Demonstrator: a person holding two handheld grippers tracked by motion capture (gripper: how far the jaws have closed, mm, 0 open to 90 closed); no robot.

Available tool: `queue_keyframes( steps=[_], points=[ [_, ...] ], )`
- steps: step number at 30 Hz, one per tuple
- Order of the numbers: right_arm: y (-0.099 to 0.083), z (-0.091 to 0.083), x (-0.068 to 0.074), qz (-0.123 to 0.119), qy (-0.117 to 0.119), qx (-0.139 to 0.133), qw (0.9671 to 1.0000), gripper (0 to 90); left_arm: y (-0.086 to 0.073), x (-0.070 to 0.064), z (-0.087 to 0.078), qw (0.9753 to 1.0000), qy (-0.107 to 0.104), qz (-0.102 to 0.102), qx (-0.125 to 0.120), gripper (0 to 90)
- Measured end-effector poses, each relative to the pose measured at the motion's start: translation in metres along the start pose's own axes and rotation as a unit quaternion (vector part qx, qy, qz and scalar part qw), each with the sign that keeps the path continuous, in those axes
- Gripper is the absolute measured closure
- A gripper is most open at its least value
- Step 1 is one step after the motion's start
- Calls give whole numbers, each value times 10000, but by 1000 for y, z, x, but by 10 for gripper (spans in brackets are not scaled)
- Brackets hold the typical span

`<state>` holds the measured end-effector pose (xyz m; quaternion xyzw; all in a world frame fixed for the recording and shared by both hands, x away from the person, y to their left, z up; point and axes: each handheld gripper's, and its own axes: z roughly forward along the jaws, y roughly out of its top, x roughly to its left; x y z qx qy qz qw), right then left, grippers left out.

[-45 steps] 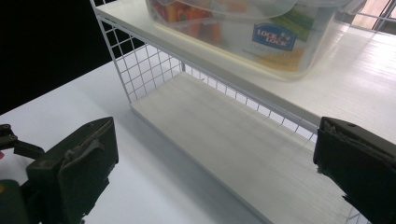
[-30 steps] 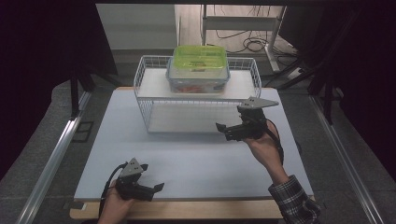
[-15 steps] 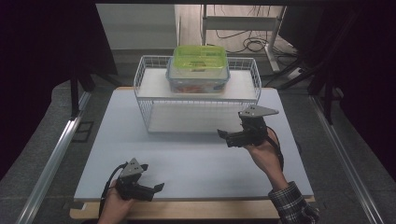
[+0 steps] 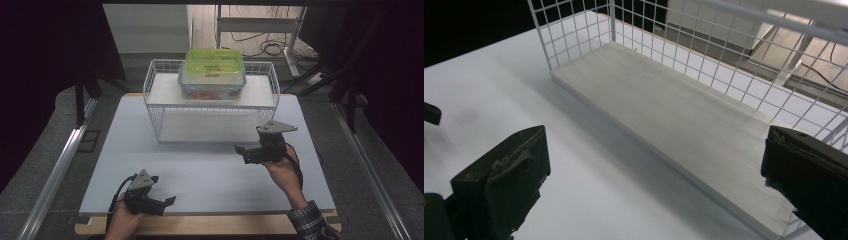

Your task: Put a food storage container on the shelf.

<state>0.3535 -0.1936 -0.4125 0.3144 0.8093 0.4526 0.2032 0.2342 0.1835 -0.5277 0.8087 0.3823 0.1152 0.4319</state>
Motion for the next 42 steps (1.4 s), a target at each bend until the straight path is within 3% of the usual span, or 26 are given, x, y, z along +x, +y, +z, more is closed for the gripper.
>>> queue_keyframes(
  steps=[42],
  points=[
    [-39, -20, 14, 15, -143, 228, 9996, 0, 0, -1, 0, 10000, -22, 23, -21, 38]
  ],
)
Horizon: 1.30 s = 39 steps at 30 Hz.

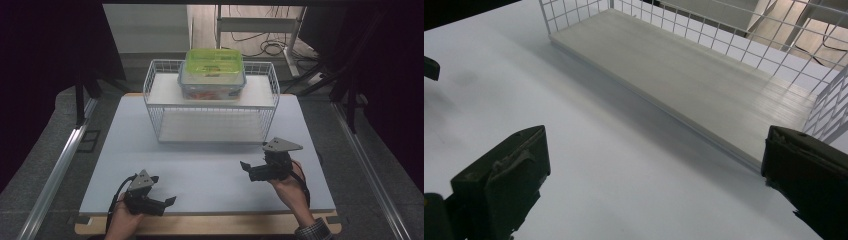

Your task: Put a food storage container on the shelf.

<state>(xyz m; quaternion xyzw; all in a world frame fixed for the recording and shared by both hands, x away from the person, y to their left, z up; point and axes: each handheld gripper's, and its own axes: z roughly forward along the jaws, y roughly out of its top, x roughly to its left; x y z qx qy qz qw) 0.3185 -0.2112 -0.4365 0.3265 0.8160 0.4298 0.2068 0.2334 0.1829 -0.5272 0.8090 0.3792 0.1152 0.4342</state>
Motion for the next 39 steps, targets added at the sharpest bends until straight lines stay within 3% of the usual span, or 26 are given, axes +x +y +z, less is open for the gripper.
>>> queue_keyframes(
  steps=[20, 39],
  points=[
    [-23, -4, 3, 51, 1, 115, 9999, 0, 0, -1, 0, 10000, -5, 14, 9, 39],
    [-46, -18, -6, 111, -212, 185, 9995, 0, 0, -1, 1, 10000, -1, 18, 28, 39]
  ],
)
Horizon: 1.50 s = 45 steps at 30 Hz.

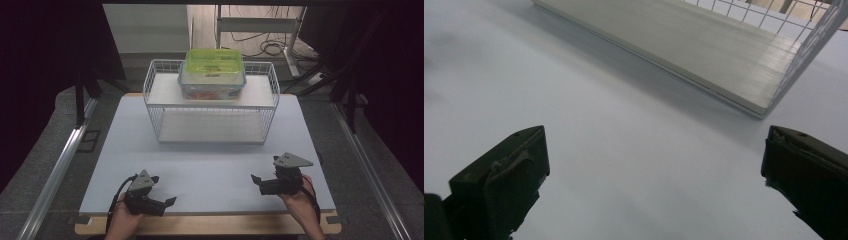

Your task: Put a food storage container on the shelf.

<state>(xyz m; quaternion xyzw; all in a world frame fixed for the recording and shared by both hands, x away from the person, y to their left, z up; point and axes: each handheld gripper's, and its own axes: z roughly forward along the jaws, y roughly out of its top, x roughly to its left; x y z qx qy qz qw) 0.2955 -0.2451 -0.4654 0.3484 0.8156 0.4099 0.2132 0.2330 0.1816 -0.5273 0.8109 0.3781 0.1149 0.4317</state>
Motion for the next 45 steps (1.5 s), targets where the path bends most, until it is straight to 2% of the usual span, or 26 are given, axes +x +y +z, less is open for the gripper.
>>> queue_keyframes(
  steps=[11, 30, 45],
  points=[
    [-11, -9, -5, 72, -68, 29, 9999, 0, 0, 0, 0, 10000, 1, -7, 3, 39],
    [-34, -16, -14, 204, -115, 229, 9995, 0, 0, 0, 1, 10000, -5, -1, 26, 39],
    [-56, -19, -24, 311, -288, 440, 9981, 0, -1, -1, 3, 10000, -26, 32, 73, 38]
  ],
)
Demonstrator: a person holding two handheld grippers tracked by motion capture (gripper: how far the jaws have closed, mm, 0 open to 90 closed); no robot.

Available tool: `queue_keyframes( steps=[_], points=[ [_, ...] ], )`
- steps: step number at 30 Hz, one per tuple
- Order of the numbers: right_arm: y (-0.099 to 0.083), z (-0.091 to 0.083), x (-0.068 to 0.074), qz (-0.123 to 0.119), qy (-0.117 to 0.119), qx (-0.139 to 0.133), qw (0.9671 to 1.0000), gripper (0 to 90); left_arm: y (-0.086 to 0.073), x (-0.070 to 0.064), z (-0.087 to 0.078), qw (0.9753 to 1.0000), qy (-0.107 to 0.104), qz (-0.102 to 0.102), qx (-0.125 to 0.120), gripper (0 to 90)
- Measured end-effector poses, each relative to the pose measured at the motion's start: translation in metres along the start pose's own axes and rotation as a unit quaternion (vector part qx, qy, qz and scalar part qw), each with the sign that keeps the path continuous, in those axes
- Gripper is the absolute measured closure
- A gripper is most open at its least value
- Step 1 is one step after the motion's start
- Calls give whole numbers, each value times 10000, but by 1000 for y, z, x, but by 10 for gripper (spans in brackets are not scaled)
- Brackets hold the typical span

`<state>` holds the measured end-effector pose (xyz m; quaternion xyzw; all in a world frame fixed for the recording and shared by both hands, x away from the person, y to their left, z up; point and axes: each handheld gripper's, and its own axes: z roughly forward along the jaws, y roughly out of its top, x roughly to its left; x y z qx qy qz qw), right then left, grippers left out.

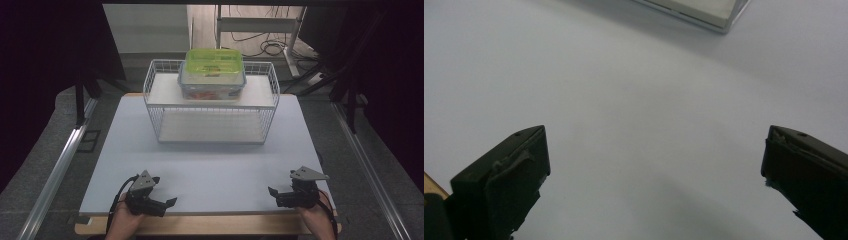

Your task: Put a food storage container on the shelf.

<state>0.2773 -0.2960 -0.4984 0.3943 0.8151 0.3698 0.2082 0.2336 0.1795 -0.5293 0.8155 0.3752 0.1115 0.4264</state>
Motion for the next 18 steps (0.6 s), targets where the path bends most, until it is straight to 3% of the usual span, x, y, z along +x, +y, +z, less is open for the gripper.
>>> queue_keyframes(
  steps=[9, 18],
  points=[
    [-11, 5, -1, -63, -30, 194, 9998, 0, 0, 0, 1, 10000, -6, 6, 19, 38],
    [-15, 12, 0, -55, 120, 413, 9991, 0, 0, 0, 2, 10000, -12, 16, 34, 38]
  ],
)
